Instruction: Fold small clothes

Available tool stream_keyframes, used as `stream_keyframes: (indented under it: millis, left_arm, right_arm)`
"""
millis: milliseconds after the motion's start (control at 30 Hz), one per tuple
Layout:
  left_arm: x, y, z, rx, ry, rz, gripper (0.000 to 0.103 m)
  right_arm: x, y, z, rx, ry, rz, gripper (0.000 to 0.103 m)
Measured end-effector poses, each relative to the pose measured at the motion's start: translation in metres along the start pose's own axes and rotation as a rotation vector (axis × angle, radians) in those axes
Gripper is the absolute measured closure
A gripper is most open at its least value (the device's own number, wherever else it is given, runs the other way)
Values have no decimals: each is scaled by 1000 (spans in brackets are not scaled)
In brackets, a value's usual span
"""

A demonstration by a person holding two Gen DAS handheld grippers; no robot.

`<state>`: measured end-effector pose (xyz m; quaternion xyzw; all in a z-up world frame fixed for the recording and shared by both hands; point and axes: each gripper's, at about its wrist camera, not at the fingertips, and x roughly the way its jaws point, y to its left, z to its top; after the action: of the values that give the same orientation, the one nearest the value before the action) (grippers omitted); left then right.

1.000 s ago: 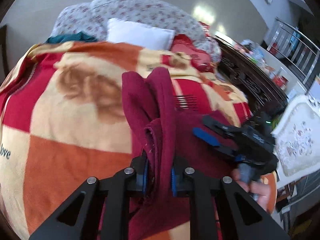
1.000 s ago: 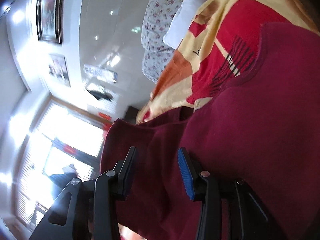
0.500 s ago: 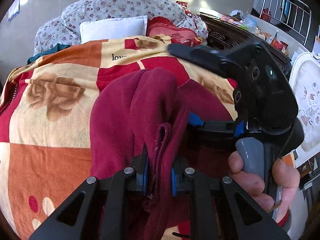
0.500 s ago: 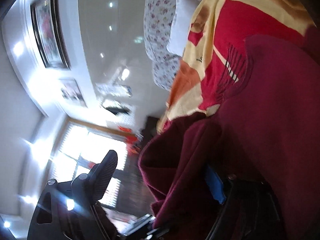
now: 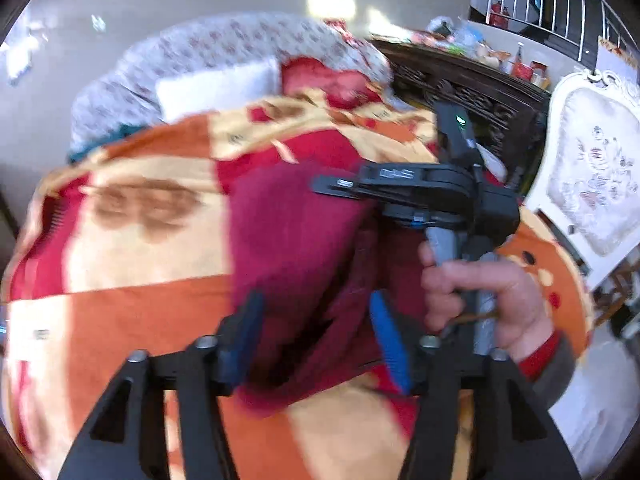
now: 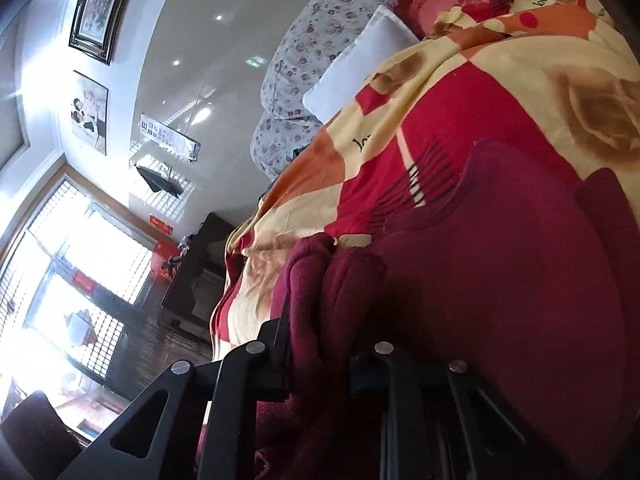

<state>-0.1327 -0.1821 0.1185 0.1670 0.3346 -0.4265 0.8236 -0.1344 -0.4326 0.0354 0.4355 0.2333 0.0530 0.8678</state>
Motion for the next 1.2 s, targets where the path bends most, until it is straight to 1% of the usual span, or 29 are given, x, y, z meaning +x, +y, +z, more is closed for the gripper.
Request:
stream_keyframes:
  millis: [33, 67, 100, 133, 200, 267, 333, 433, 533, 600, 667, 700, 767, 800, 833, 867, 900, 967, 1000, 1100, 1167, 1200]
  left_arm:
    - [-6, 8, -5, 3, -14, 56, 37]
    - [-9, 14, -10, 8, -17, 87, 36]
    - [-10, 19, -14, 9, -11, 85, 36]
    - [-11, 26, -19, 0, 2, 56, 36]
    - [-12, 38, -32, -49, 21, -27, 28]
    - [-10, 43, -43, -85, 21, -68, 15]
    - [-3, 43, -52, -83, 21, -75, 14]
    - [9, 30, -63, -19, 26, -53, 14]
    - [20, 18, -63, 42, 17, -29, 14]
    - [22, 12, -60, 52, -9, -37, 14]
    - [24, 10, -56, 40, -38, -54, 14]
    - [25, 9, -54, 28, -56, -56, 14]
    - [27, 7, -52, 18, -81, -54, 14]
    - [28, 6, -51, 11, -87, -54, 15]
    - [31, 7, -49, -4, -85, -65, 21]
    - [33, 7, -48, -29, -74, -77, 42]
    - [36, 8, -46, -45, -62, -72, 51]
    - [39, 8, -42, -82, -41, -67, 73]
    - [39, 9, -40, -109, -32, -83, 76]
    - [32, 7, -36, -161, -36, -137, 80]
    - [25, -1, -32, -143, -50, -150, 81]
    - [20, -10, -29, -116, -65, -155, 81]
  right_arm:
    - [2, 1, 1, 2, 2, 3, 81]
    - [2, 1, 1, 13, 6, 12, 80]
    - [2, -1, 1, 26, 8, 15, 79]
    - [3, -2, 1, 33, 9, 13, 79]
    - [3, -4, 1, 47, 10, 19, 79]
    - [3, -7, 1, 60, 10, 28, 78]
    - [3, -9, 1, 75, 12, 37, 76]
    - [4, -8, 1, 85, 13, 49, 70]
    - [5, -3, 1, 91, 41, 59, 60]
    - [5, 1, 1, 91, 61, 67, 45]
    - [5, 9, -1, 68, 74, 68, 34]
    - [6, 13, -2, 46, 78, 53, 33]
    - [11, 22, -6, -31, 94, -10, 35]
    - [13, 26, -8, -59, 89, -40, 44]
    - [13, 27, -10, -74, 73, -68, 53]
    - [13, 27, -11, -81, 56, -79, 68]
    - [12, 28, -12, -89, 38, -92, 74]
    - [9, 31, -12, -120, 6, -134, 80]
    - [6, 33, -11, -129, -8, -141, 82]
    - [-12, 51, 0, -182, -52, -146, 84]
    - [-23, 63, 6, -233, -71, -166, 85]
    - [-26, 67, 9, -254, -75, -181, 85]
